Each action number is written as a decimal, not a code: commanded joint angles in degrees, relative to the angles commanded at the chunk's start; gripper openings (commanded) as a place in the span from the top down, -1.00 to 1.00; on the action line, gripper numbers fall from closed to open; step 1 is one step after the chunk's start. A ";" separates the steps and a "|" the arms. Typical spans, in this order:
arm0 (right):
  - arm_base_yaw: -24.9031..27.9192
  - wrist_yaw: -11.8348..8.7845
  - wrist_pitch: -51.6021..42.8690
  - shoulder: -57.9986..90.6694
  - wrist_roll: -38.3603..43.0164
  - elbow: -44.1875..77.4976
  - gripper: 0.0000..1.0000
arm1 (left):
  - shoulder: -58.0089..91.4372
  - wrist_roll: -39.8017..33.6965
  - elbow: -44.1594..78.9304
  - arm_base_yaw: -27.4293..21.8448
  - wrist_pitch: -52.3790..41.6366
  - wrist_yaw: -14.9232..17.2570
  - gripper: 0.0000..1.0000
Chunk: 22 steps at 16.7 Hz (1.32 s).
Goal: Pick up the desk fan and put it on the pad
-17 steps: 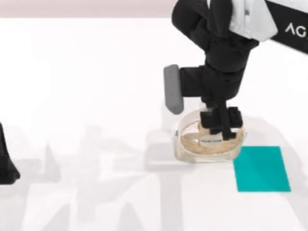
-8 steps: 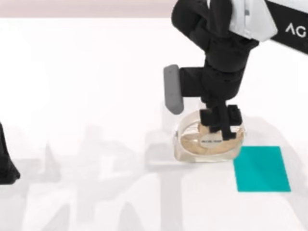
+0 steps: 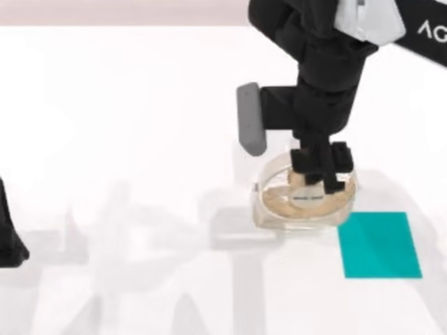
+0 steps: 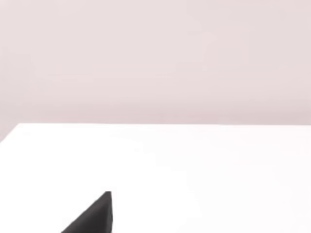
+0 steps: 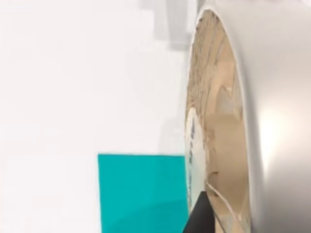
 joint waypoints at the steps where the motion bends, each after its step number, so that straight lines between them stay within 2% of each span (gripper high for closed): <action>1: 0.10 0.00 -1.92 0.21 -0.04 2.39 1.00 | 0.00 0.00 0.00 0.00 0.00 0.00 -1.00; 5: 0.36 -0.01 -7.72 0.65 -0.09 8.57 1.00 | 0.00 0.00 0.00 0.00 0.00 0.00 -1.00; 11: -0.20 -0.02 -7.42 -0.28 -0.26 7.69 1.00 | 0.00 0.00 0.00 0.00 0.00 0.00 -1.00; 14: -2.18 -0.06 -5.64 -4.81 -1.73 1.92 1.00 | 0.00 0.00 0.00 0.00 0.00 0.00 -1.00; 22: -9.26 -0.26 0.60 -21.61 -8.31 -22.66 1.00 | 0.00 0.00 0.00 0.00 0.00 0.00 -1.00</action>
